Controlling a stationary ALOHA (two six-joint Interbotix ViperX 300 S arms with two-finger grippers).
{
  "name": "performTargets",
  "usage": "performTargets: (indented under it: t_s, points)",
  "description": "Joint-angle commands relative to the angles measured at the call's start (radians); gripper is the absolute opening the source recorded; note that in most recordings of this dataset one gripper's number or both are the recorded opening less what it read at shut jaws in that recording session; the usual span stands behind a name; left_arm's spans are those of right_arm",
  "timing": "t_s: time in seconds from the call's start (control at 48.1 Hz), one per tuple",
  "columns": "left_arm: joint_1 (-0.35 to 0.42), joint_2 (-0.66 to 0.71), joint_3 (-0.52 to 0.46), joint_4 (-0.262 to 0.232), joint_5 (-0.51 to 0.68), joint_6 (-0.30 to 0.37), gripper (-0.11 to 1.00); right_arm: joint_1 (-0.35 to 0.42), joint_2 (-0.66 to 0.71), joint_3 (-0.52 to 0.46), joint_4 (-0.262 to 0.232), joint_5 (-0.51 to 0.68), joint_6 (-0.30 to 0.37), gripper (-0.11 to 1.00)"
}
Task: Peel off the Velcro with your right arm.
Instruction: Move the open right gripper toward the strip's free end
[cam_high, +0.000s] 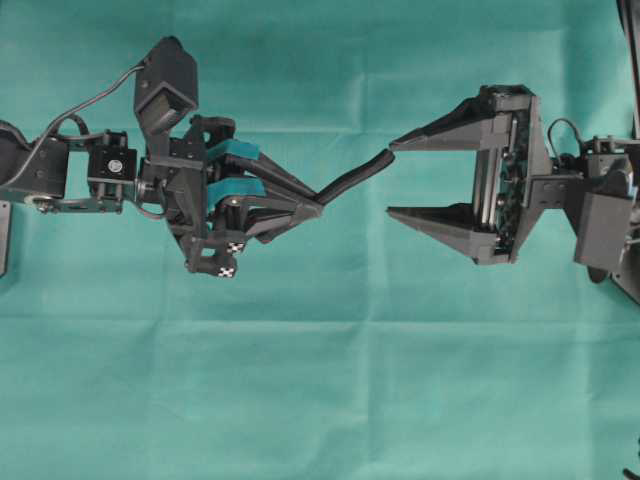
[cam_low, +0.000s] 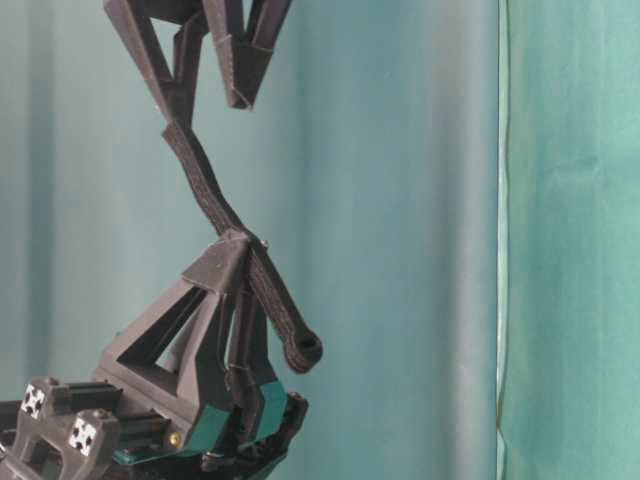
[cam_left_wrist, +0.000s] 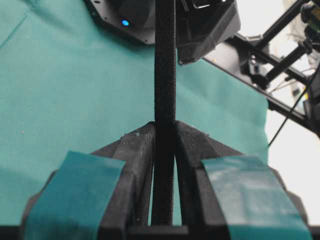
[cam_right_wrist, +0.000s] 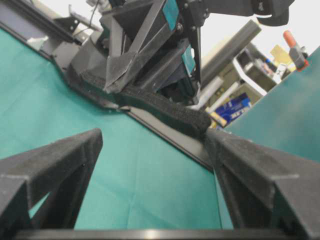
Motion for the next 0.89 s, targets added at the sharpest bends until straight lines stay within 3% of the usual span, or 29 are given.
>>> performTargets:
  t_s: [0.0, 0.874]
  points:
    - [-0.003, -0.023, -0.009, -0.002, -0.011, -0.002, 0.1, 0.0, -0.014, -0.006, 0.0, -0.015, 0.002, 0.74]
    - [-0.002, -0.021, -0.002, -0.002, -0.026, -0.003, 0.1, -0.002, -0.02, 0.002, 0.0, -0.018, 0.002, 0.73]
